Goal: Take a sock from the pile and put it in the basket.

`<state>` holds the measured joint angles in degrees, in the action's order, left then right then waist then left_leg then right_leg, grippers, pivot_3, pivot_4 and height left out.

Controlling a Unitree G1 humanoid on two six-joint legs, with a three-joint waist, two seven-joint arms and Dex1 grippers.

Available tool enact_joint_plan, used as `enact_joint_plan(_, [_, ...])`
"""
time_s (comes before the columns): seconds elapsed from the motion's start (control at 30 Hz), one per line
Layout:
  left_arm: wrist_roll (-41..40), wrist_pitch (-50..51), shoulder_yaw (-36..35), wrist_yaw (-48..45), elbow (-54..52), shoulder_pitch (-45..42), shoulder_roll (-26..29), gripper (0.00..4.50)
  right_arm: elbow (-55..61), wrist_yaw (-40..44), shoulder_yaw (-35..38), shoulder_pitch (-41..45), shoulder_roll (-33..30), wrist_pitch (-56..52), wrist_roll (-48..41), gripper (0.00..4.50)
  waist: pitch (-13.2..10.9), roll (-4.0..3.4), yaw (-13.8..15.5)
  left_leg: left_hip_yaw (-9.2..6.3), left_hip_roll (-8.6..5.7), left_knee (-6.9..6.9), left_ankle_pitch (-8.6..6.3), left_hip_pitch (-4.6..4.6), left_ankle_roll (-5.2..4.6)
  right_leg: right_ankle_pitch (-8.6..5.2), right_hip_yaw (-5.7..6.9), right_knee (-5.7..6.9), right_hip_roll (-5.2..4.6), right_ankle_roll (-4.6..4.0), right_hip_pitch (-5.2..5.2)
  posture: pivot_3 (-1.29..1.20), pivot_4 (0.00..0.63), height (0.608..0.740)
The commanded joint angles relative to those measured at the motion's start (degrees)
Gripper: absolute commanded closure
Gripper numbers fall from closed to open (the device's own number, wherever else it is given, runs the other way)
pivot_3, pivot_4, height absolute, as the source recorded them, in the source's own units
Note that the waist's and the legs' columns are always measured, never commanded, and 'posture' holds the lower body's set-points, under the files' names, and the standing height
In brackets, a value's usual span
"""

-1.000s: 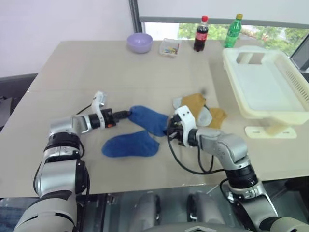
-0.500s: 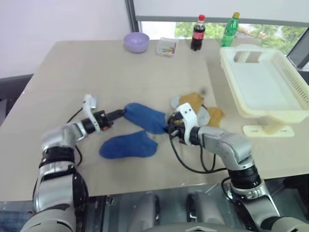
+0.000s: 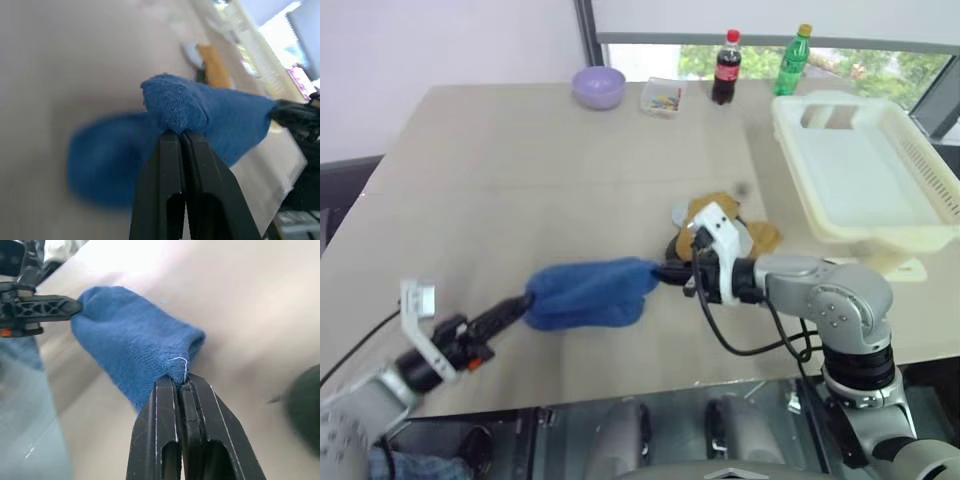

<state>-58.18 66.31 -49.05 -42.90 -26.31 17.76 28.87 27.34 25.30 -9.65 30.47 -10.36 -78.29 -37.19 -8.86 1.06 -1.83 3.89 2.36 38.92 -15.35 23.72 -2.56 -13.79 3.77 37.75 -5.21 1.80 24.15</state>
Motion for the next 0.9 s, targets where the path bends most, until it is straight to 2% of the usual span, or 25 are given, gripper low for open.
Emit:
enact_joint_plan(0.03, [-2.5,-6.2,-4.0,0.4,-6.5,6.5,-3.1,4.39,-0.7,1.3,-5.7,0.3,-0.1,3.2,0.7,4.50,0.0,-0.01,0.0,-0.03,0.01,0.00,-0.03,-0.01,-0.05,-0.03,0.02,0.00,0.00,-0.06,-0.01,0.00,0.150,0.740])
enact_joint_plan(0.17, [-0.9,-14.7,-3.2,-0.2,-8.7,11.2,-6.8,4.39,-2.9,1.8,-9.6,0.9,0.8,6.1,1.7,4.50,0.0,-0.02,0.1,-0.02,-0.01,0.00,-0.05,-0.02,-0.09,-0.05,0.01,-0.07,-0.02,-0.09,0.00,0.00,0.150,0.740])
enact_joint_plan(0.37, [-1.0,-21.5,0.7,4.5,-10.2,10.7,-8.5,4.39,-4.2,2.1,-10.9,2.1,1.2,8.3,2.6,4.50,0.0,-0.03,0.7,-0.04,-0.03,0.00,-0.06,0.03,-0.12,-0.05,0.04,-0.12,0.00,-0.10,0.01,0.00,0.150,0.740])
enact_joint_plan(0.5, [-1.7,-22.8,3.3,6.5,-9.6,11.3,-8.0,4.39,-4.9,2.2,-10.4,3.0,1.1,8.5,2.6,4.50,0.0,-0.01,0.9,-0.03,-0.04,0.00,-0.07,0.05,-0.13,-0.05,0.03,-0.14,0.06,-0.09,0.00,0.00,0.150,0.740])
enact_joint_plan(0.8, [3.5,-26.4,11.0,7.0,-6.5,10.3,-6.0,4.39,-10.8,-0.1,-11.0,4.0,2.5,11.3,7.1,4.50,0.0,-0.04,1.0,0.02,-0.04,-0.01,-0.08,0.05,-0.15,-0.05,0.18,-0.12,0.32,-0.08,0.01,0.00,0.150,0.740])
enact_joint_plan(0.9, [2.9,-27.7,11.3,7.0,-5.1,9.2,-5.8,4.39,-11.3,-0.1,-10.5,4.1,2.8,11.5,7.6,4.50,0.0,-0.03,1.0,0.04,-0.05,-0.02,-0.08,0.05,-0.15,-0.05,0.20,-0.13,0.33,-0.08,0.01,0.00,0.150,0.740])
